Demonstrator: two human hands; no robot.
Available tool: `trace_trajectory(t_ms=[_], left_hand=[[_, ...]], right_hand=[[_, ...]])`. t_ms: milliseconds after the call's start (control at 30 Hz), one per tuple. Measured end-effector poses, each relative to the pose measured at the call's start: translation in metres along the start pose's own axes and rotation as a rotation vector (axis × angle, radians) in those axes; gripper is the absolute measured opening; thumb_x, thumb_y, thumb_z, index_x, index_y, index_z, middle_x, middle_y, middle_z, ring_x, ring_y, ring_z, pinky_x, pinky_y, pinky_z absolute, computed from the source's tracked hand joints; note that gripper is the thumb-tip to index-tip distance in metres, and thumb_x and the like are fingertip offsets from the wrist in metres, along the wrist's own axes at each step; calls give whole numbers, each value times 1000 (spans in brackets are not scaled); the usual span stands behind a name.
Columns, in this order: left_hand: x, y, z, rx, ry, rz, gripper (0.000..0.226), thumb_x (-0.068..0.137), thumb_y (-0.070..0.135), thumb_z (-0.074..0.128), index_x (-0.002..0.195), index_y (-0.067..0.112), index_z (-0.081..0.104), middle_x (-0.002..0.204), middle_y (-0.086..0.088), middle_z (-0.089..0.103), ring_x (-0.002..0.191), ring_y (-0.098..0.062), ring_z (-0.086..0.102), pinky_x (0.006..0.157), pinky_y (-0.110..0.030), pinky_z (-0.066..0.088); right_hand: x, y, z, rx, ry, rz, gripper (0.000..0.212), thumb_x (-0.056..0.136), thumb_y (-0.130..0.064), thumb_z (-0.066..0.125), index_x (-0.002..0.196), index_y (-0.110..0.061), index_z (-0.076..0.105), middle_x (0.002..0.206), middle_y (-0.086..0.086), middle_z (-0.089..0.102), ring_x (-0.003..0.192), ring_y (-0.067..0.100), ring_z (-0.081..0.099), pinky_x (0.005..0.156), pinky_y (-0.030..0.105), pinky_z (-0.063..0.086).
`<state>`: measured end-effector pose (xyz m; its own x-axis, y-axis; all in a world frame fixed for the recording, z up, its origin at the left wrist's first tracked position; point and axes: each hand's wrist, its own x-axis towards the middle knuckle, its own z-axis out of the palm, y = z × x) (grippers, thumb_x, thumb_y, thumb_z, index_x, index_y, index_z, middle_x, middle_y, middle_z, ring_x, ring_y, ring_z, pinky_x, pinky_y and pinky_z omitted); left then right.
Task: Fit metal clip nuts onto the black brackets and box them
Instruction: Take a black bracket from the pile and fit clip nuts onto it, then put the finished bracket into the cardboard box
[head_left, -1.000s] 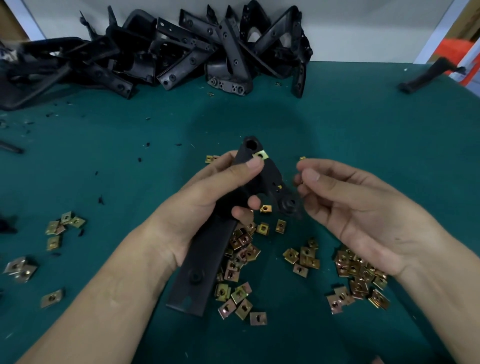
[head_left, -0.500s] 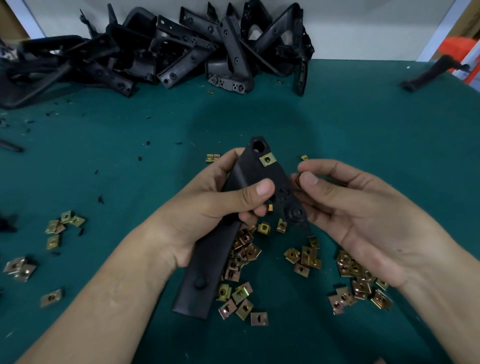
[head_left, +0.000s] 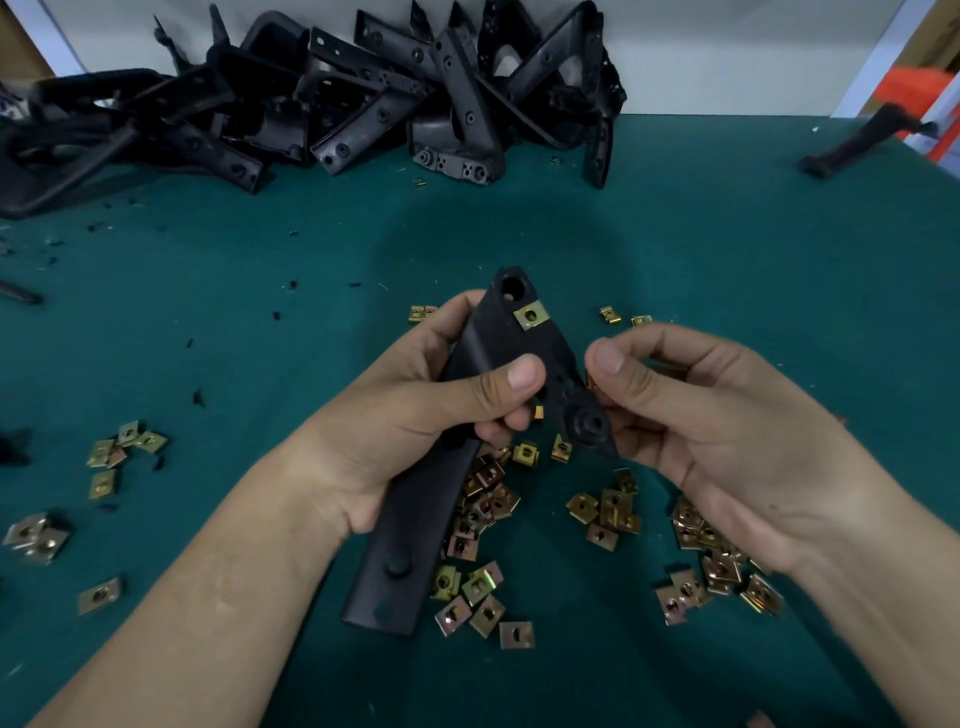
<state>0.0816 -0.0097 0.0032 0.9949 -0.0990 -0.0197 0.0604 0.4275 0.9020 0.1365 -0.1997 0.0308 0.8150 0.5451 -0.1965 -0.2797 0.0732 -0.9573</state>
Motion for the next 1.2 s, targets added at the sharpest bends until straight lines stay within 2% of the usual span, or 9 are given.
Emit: trace_trajectory(t_ms=[267, 433, 567, 733, 833, 933, 1067, 1100, 1200], left_hand=[[0, -2, -2, -10, -21, 5, 27, 85, 5, 75, 106, 19, 65, 79, -2, 61, 62, -9, 57, 52, -15, 46], [1, -3, -3, 74, -10, 39, 35, 78, 12, 83, 106, 18, 62, 74, 0, 63, 61, -8, 59, 54, -15, 47], [0, -2, 0, 124, -39, 58, 40, 74, 17, 76, 109, 13, 58, 71, 2, 63, 59, -7, 58, 55, -16, 47], [1, -2, 0, 190, -13, 83, 38, 75, 15, 76, 109, 12, 58, 73, -3, 62, 61, -11, 58, 56, -17, 48], [1, -2, 0, 198, 23, 96, 33, 80, 11, 73, 108, 11, 56, 75, -1, 65, 62, -10, 60, 58, -17, 49], [2, -4, 3, 165, 113, 106, 30, 83, 14, 76, 106, 15, 58, 86, -2, 68, 75, -17, 64, 70, -25, 55], [-1, -4, 29, 197, 183, 179, 29, 88, 17, 71, 113, 14, 56, 95, 1, 71, 85, -11, 66, 74, -22, 55], [-2, -3, 38, 156, 162, 184, 33, 89, 16, 70, 119, 13, 55, 103, -4, 72, 94, -14, 69, 80, -24, 56], [-6, 3, 70, 48, 80, 151, 55, 88, 12, 70, 136, 25, 47, 119, -12, 72, 113, -24, 69, 90, -36, 58]], right_hand=[[-1, 2, 1, 9, 1, -7, 18, 61, -35, 80, 69, -20, 74, 73, 5, 71, 62, 13, 65, 58, 22, 56], [-1, 0, -1, -60, -7, -11, 19, 60, -37, 80, 61, -20, 72, 70, 7, 71, 60, 16, 65, 55, 24, 55], [-3, -2, -2, -177, -36, -14, 25, 62, -42, 80, 60, -19, 71, 76, 18, 72, 60, 16, 62, 53, 19, 49], [-7, 1, -1, -291, -35, -146, 23, 65, -43, 79, 60, -21, 75, 62, -1, 69, 56, 6, 58, 54, 16, 47], [-8, 2, 0, -332, -42, -200, 23, 66, -45, 79, 70, -22, 78, 68, -4, 72, 62, 4, 61, 59, 15, 48], [-10, 2, 3, -459, -44, -238, 31, 64, -44, 85, 86, -23, 78, 86, -5, 77, 78, 8, 70, 71, 19, 55], [-18, -11, 1, -570, 94, -333, 17, 76, -29, 83, 91, -24, 79, 86, -5, 78, 83, 14, 74, 82, 37, 60], [-24, -17, -2, -578, 134, -354, 16, 77, -28, 83, 92, -26, 79, 85, -6, 78, 82, 14, 74, 83, 39, 60], [-52, -39, -22, -679, 308, -472, 19, 73, -43, 82, 91, -39, 78, 81, -14, 76, 72, 7, 70, 70, 30, 58]])
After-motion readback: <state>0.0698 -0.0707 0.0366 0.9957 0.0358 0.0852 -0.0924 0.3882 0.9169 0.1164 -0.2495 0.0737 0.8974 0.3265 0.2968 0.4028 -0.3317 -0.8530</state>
